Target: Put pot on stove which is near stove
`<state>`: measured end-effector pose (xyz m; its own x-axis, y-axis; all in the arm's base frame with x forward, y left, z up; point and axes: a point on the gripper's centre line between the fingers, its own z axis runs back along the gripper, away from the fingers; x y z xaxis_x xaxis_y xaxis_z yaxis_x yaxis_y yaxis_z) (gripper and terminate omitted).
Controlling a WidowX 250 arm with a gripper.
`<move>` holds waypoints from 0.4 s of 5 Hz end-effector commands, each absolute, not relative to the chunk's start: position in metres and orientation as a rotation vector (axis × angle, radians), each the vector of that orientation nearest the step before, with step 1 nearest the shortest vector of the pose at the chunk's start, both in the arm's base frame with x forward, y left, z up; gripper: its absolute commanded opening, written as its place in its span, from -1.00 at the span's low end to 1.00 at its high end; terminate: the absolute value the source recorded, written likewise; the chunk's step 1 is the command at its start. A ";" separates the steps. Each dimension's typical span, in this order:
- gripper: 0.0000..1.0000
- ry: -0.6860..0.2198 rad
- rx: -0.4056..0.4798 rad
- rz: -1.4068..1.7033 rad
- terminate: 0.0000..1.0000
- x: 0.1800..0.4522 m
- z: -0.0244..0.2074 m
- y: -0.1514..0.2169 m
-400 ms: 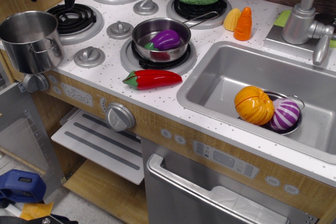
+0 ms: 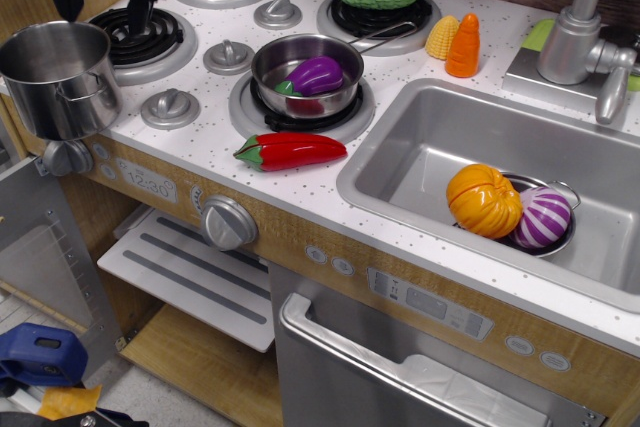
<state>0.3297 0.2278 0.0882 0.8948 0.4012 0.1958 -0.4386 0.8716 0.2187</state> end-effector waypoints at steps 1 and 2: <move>1.00 -0.176 0.259 0.479 -1.00 0.329 0.098 0.233; 1.00 -0.181 0.246 0.512 -1.00 0.330 0.090 0.233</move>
<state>0.3324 0.2253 0.0704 0.8688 0.4540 0.1976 -0.4872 0.8550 0.1777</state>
